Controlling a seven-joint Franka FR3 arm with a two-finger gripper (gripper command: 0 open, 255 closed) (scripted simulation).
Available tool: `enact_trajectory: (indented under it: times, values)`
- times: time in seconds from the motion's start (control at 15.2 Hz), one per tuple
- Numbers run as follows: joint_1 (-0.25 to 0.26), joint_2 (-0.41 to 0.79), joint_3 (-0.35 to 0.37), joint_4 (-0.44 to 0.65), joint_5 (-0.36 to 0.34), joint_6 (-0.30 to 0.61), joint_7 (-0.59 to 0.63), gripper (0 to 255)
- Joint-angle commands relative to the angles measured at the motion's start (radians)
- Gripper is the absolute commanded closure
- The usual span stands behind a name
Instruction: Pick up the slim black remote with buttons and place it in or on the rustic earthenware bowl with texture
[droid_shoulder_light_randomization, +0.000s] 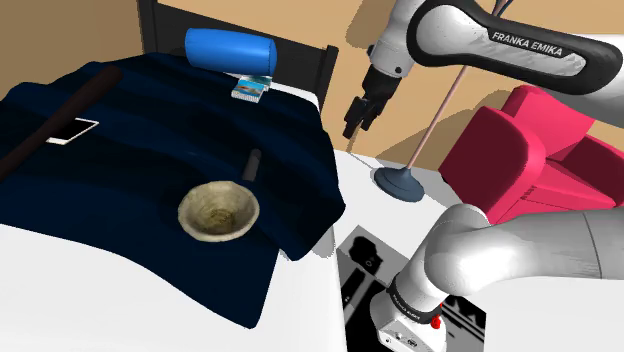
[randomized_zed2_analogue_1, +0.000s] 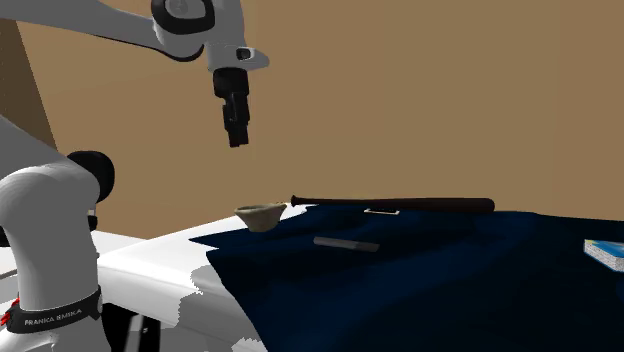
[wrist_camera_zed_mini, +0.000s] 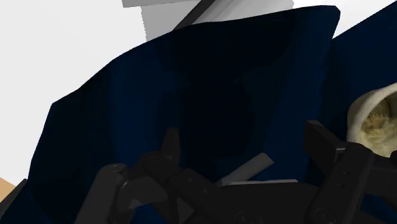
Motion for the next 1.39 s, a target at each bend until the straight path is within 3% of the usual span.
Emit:
enact_trajectory:
  times: [0.0,0.66,1.32]
  values:
    - [0.000,0.000,0.000,0.000,0.000,0.000,0.000,0]
    - [-0.043,0.321,0.116,0.024,0.091,0.273,0.363,0]
    - [-0.080,0.709,0.173,0.200,0.111,0.472,0.697,0]
